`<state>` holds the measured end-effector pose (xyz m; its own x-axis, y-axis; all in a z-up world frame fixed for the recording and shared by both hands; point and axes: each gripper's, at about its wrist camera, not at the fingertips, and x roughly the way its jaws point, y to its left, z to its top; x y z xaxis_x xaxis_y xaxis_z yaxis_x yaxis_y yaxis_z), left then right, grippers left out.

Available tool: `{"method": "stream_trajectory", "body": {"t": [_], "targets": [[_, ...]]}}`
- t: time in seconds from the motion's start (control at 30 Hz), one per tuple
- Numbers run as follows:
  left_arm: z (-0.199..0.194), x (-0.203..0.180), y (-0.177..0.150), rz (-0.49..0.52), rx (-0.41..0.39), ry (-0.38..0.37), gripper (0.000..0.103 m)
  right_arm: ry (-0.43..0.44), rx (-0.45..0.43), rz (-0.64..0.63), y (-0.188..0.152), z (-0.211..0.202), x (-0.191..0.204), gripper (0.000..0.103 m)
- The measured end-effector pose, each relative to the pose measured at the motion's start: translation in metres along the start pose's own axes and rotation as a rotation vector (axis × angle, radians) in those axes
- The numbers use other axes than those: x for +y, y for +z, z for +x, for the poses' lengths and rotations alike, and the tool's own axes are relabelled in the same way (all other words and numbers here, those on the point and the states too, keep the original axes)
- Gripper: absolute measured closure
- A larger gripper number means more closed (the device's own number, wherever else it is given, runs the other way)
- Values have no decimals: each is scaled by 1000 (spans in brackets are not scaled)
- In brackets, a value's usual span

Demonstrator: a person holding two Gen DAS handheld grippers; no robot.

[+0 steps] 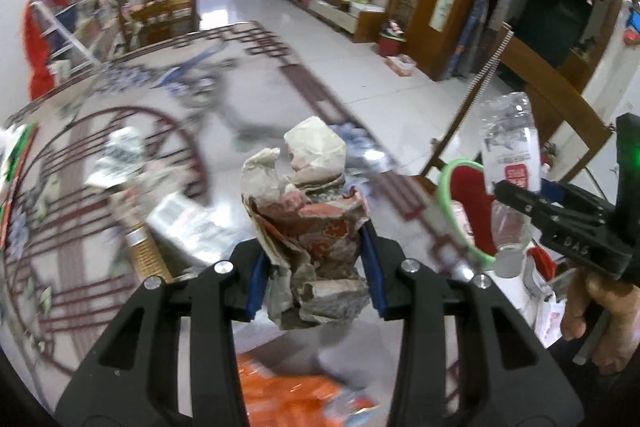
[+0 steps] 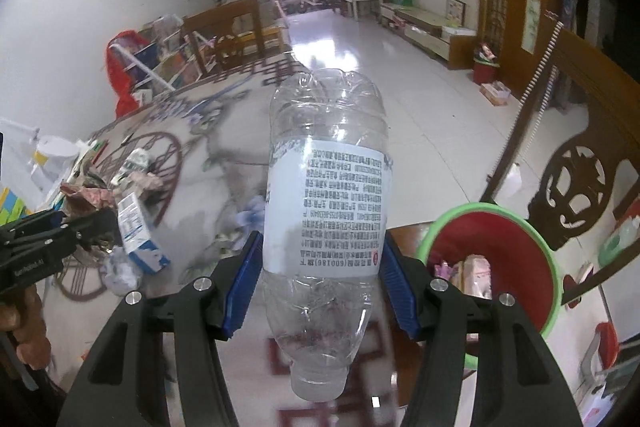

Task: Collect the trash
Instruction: 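Carry the water bottle and crumpled paper over the red bucket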

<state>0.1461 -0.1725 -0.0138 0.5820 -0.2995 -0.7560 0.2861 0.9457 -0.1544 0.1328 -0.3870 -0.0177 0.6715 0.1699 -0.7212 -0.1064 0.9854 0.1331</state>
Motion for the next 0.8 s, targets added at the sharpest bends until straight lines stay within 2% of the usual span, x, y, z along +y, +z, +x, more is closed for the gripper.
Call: {"method": "stream_trajectory", "body": {"t": [0.2, 0.6, 0.8], "targets": [[30, -41, 16, 21, 31, -85, 64, -43, 10, 39, 2, -8, -46, 47], [86, -159, 38, 145, 106, -320, 64, -157, 31, 162, 6, -26, -155, 47], [112, -189, 44, 153, 159, -386, 63, -204, 51, 212, -2, -25, -193, 47]]}}
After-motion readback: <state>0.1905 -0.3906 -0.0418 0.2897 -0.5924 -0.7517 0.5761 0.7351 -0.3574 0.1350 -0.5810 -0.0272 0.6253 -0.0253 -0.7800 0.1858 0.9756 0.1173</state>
